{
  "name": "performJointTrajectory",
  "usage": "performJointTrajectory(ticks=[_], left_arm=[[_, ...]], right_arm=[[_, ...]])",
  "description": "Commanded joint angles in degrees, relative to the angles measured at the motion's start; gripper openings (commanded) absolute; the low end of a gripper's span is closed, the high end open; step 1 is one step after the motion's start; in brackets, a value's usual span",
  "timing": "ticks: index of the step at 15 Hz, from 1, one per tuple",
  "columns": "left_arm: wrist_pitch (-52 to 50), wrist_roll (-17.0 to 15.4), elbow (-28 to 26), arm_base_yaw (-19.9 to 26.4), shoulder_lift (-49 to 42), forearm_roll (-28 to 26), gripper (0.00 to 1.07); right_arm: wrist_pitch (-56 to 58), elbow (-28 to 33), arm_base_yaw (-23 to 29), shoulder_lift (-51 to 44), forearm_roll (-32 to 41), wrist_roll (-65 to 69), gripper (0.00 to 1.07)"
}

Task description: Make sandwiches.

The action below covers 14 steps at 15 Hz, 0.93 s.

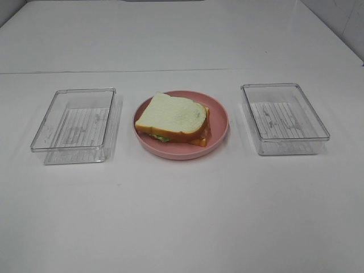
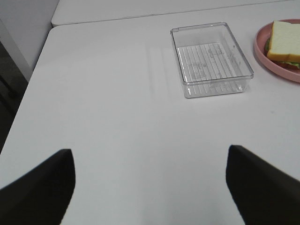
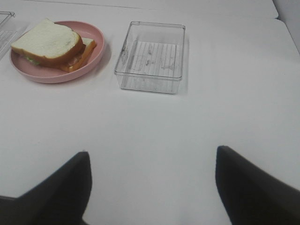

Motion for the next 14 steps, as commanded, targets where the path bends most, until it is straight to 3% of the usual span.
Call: performJointTrajectory(ticks=[1,14], left_arm=[[-0.52,0.11,0.06,0.23,-1.20,-0.46,0.83],[-0.52,0.11,0.06,0.23,-1.20,-0.46,0.83]], right_arm=[[-0.46,0.23,-0.40,-0.80,-0.06,-0.34,0.70],[-0.46,0.23,-0.40,-0.80,-0.06,-0.34,0.70]])
